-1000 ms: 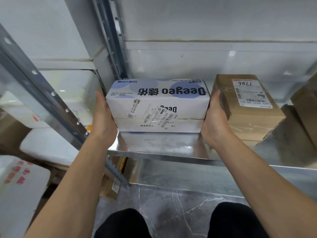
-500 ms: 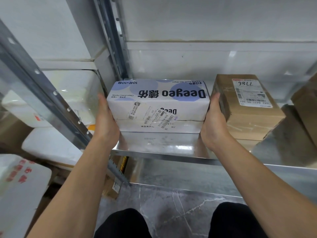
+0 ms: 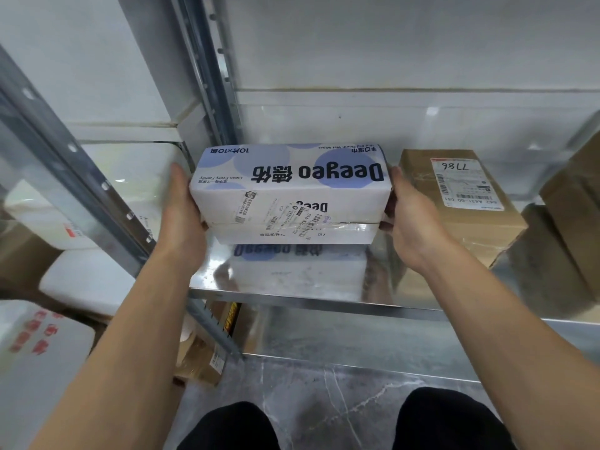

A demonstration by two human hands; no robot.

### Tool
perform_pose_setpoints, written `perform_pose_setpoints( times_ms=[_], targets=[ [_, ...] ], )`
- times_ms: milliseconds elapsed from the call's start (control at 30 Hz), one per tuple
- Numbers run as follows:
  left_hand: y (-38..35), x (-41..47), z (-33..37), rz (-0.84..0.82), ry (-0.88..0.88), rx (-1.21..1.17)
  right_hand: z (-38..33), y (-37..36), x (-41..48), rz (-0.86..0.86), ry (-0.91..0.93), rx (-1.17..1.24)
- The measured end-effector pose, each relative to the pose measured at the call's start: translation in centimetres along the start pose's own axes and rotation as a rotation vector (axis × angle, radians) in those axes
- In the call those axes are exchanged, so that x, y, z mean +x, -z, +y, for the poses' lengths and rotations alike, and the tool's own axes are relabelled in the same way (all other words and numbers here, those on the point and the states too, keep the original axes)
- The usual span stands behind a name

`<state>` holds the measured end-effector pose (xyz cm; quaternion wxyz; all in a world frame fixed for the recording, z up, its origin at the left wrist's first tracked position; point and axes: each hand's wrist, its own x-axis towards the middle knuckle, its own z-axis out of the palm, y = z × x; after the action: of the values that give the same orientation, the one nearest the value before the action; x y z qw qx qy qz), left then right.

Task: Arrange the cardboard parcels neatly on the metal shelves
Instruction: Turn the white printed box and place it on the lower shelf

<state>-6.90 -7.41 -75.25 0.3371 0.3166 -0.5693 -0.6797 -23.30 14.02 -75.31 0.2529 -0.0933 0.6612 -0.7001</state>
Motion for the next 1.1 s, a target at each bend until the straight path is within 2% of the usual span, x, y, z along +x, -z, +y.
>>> perform_pose_setpoints(
  times_ms=[233, 467, 700, 867, 1100],
  targets=[
    [1.1, 0.1, 0.9, 0.007, 0.004, -0.017, -1.2, 1.0, 0.4, -0.178, 0.012, 0.189],
    [1.1, -0.4, 1.3, 0.051, -0.015, -0.09, -1.3, 1.0, 0.3, -0.141, 0.019, 0.253],
    [1.2, -0.7, 0.8, 0.018, -0.022, -0.093, -1.3, 0.4, 0.0, -0.036, -0.036, 0.287],
    [1.0, -1.0, -0.1, 0.033, -0.004, -0.106, -1.0, -0.2, -0.9, -0.059, -0.061, 0.231],
    [1.2, -0.9, -1.2, 0.073, -0.012, -0.144, 0.3, -0.6, -1.2, -0.023, 0.016, 0.233]
  ],
)
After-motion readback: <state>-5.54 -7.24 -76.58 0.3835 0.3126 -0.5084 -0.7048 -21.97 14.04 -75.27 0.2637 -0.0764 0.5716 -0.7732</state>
